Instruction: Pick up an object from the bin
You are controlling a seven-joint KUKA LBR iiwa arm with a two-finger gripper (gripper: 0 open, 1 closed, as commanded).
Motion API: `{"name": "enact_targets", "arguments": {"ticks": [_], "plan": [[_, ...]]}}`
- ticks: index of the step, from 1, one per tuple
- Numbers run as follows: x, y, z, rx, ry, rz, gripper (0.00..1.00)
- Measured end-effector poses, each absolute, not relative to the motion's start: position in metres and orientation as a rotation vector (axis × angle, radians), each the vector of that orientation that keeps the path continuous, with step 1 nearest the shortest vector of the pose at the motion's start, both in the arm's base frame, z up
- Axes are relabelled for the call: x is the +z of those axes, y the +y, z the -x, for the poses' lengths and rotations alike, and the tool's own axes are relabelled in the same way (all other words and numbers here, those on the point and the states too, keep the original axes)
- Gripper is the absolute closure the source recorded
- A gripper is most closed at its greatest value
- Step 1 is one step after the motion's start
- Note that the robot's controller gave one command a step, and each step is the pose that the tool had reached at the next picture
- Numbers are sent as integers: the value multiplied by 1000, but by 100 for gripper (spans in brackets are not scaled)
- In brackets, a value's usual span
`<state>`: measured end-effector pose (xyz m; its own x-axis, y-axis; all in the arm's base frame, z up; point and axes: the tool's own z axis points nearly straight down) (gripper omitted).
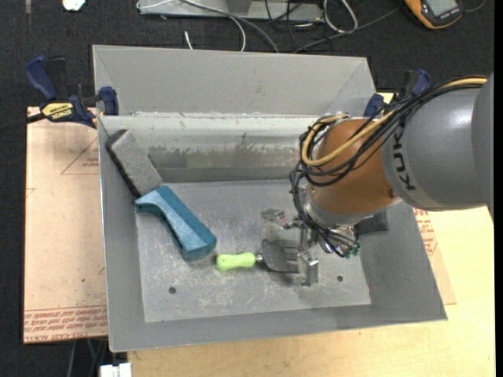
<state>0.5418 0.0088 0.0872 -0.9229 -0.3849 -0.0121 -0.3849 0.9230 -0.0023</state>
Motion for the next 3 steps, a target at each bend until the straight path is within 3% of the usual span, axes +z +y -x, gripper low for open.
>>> {"name": "enact_targets", "arguments": {"ticks": [1, 2, 3], "plan": [[77, 0, -551, -3, 3059, 626, 100], [78, 0, -551, -4, 3058, 628, 100], [118, 7, -544, 0, 3044, 723, 100]]}}
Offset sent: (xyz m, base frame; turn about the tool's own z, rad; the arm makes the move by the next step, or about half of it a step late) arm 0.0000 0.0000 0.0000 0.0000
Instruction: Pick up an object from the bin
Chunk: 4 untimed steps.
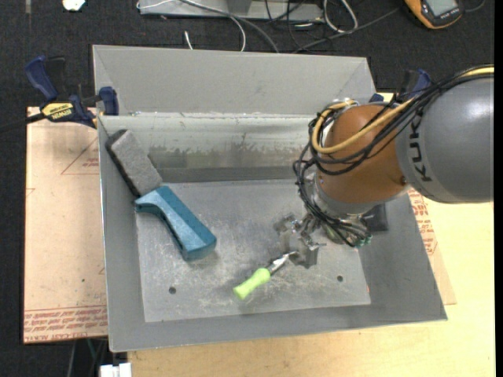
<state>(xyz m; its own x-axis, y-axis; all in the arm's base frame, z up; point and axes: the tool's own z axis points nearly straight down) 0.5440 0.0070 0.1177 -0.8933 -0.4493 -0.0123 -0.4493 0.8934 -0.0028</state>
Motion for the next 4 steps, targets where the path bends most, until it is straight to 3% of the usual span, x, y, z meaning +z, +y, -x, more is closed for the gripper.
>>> {"name": "enact_targets", "arguments": {"ticks": [1, 3, 4], "plan": [[79, 50, -528, 1, 2926, 1104, 0], [71, 37, -531, 1, 2934, 1079, 0], [70, 49, -539, 2, 2934, 1071, 100]]}}
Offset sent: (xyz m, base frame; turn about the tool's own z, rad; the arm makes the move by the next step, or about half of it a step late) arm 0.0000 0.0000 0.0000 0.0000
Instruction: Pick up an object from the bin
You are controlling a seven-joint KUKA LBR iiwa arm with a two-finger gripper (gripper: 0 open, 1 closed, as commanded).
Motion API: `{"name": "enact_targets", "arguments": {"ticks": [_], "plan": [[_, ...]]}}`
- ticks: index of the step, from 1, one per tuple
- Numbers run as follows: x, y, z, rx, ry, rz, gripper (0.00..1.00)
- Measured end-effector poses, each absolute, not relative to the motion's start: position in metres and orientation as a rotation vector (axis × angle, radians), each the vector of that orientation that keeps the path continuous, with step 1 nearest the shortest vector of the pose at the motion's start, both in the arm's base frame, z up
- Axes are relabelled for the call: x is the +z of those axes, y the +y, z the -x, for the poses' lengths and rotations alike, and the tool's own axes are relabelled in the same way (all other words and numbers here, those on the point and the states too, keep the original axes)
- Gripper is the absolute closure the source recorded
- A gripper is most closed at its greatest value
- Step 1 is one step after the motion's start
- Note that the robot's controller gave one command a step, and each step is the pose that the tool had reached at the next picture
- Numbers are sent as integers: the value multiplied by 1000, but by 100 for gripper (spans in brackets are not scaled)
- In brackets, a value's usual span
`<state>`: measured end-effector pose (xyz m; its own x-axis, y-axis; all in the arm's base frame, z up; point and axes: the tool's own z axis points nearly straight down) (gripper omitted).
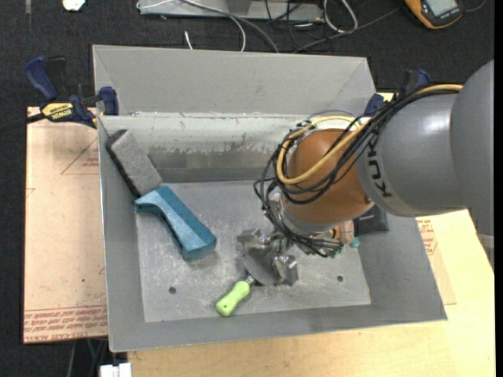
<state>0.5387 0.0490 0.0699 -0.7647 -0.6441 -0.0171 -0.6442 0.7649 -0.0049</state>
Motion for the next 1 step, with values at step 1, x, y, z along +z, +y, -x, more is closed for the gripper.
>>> {"name": "enact_targets", "arguments": {"ticks": [1], "plan": [[70, 49, -539, 2, 2934, 1071, 100]]}}
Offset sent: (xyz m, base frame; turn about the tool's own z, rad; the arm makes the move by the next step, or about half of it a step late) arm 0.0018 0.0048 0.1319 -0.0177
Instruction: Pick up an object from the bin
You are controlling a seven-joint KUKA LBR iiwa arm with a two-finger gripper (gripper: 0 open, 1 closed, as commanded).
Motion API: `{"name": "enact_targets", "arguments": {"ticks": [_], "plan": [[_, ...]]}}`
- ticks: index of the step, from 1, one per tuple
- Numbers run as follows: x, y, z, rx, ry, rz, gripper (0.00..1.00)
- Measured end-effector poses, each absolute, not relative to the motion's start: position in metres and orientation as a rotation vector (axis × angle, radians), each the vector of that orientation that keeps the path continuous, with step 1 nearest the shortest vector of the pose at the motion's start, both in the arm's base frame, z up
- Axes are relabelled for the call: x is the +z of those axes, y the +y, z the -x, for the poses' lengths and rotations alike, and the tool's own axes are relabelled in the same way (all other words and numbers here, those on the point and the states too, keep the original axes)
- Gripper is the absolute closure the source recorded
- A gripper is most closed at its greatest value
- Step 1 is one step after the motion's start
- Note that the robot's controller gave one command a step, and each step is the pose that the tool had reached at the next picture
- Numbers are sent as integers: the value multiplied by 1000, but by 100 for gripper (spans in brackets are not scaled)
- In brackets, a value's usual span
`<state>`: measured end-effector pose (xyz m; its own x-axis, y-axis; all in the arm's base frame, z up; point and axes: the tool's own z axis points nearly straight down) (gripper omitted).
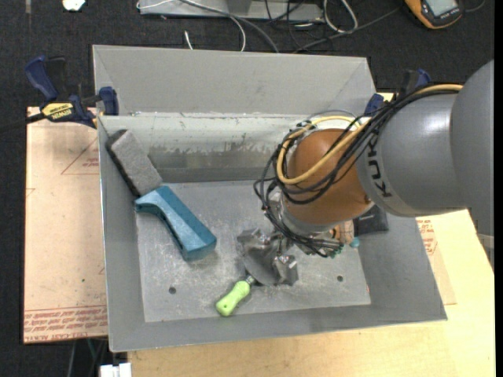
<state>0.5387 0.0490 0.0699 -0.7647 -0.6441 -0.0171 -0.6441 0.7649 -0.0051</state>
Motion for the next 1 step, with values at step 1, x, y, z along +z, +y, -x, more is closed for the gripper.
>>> {"name": "enact_targets", "arguments": {"ticks": [1], "plan": [[130, 51, -538, 5, 2936, 1081, 100]]}}
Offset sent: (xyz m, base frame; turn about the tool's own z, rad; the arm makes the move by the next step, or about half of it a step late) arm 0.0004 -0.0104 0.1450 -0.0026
